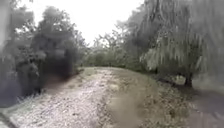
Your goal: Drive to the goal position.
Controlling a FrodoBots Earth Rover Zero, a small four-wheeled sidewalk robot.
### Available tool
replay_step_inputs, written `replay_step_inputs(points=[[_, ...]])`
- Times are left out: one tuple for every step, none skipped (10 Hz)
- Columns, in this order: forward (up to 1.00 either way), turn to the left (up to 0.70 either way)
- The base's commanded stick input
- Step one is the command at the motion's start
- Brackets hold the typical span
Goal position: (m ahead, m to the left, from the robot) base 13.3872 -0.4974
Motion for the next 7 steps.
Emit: replay_step_inputs(points=[[0.7,0.0],[0.7,0.0],[0.7,0.0],[0.7,0.0],[0.7,0.0],[0.7,0.0],[0.7,0.0]])
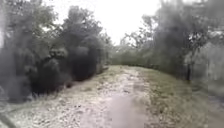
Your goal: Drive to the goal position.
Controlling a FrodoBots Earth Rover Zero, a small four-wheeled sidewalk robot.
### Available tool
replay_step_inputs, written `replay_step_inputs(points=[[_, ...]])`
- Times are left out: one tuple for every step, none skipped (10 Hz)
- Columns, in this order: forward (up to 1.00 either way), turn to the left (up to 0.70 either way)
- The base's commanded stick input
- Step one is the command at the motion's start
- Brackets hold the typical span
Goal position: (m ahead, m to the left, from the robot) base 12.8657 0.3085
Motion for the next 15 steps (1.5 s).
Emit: replay_step_inputs(points=[[0.66,-0.32],[0.65,-0.33],[0.65,-0.33],[0.66,-0.33],[0.65,-0.33],[0.65,-0.33],[0.65,-0.15],[0.65,0.0],[0.66,0.0],[0.65,0.0],[0.65,0.0],[0.65,0.0],[0.65,0.0],[0.65,0.0],[0.65,0.0]])
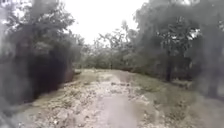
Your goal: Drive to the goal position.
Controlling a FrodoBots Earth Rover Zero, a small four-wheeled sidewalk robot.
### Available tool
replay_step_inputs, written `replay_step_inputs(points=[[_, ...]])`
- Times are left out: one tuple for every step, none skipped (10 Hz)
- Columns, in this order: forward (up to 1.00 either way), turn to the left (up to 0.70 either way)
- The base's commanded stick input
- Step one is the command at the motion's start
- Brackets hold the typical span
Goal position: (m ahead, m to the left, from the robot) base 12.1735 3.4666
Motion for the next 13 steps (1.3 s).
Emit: replay_step_inputs(points=[[0.66,0.0],[0.66,0.0],[0.68,0.0],[0.69,0.0],[0.69,0.0],[0.69,0.0],[0.69,0.0],[0.69,0.0],[0.69,0.0],[0.69,0.0],[0.69,0.0],[0.69,0.0],[0.69,0.0]])
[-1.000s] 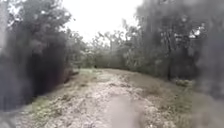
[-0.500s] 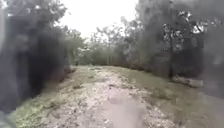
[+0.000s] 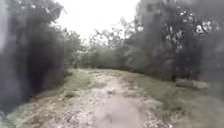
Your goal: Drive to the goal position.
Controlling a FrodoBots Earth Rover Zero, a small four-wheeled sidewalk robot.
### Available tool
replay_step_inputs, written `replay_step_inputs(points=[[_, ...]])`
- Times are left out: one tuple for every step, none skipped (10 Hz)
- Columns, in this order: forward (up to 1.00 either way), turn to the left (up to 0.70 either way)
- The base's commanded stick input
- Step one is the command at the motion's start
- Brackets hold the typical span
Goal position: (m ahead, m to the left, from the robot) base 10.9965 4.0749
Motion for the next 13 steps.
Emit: replay_step_inputs(points=[[0.7,0.0],[0.7,0.0],[0.7,0.0],[0.7,0.0],[0.7,0.0],[0.7,0.0],[0.7,0.0],[0.7,0.0],[0.7,0.0],[0.7,0.0],[0.7,0.0],[0.7,0.0],[0.7,0.0]])
